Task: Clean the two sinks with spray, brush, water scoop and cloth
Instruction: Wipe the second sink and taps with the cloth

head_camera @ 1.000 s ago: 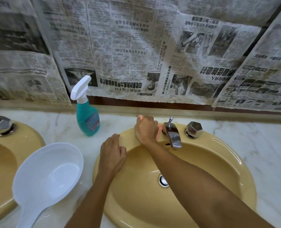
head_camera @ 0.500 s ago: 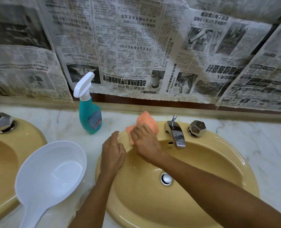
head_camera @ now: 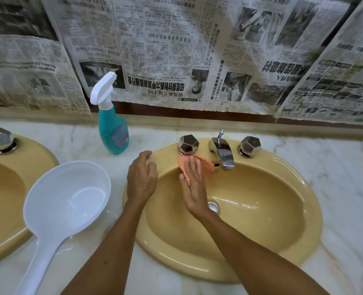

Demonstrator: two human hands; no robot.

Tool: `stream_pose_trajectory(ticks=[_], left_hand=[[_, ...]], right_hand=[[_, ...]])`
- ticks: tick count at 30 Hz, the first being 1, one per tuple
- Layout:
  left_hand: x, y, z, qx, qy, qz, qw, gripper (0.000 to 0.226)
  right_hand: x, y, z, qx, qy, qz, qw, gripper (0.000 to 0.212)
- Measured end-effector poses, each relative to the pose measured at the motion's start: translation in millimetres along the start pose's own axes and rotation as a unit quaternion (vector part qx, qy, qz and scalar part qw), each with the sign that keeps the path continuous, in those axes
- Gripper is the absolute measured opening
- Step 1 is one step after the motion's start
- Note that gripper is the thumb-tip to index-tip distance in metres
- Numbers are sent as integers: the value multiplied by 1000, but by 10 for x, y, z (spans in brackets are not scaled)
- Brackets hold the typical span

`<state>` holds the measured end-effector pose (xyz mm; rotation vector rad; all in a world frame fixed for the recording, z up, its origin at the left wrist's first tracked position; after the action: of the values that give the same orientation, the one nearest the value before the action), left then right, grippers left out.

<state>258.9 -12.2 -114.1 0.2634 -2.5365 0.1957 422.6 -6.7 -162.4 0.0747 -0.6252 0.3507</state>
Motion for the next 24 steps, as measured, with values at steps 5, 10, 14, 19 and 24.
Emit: stream_pose_trajectory(ticks=[5, 10, 14, 19, 24], left_hand=[[-13, -32, 1, -15, 38, 9, 999, 51], [-109, -63, 127, -50, 154, 52, 985, 45], [-206, -243, 174, -68, 306, 86, 946, 50], [-290, -620, 126, -23, 340, 104, 934, 64], [-350, -1121, 76, 23, 308, 126, 943, 59]], right_hand=[[-393, -557, 386, -158, 184, 277, 930, 38], [536, -1202, 155, -142, -28, 568, 810, 46], [1574, -1340, -798, -250, -272, 476, 798, 31], [951, -1248, -675, -224, -251, 461, 821, 55], [503, -1413, 405, -177, 51, 449, 875, 64]])
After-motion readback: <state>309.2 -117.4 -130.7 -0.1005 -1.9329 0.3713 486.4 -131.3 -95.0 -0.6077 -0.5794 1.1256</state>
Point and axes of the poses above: each hand's wrist, its own y-axis towards the middle knuckle, its own x-axis out of the back of the hand, z = x × y, the point moved 2 cm from there along y, towards the middle knuckle, and after that the axes turned 13 degrees about z, right-handed, at the moved point
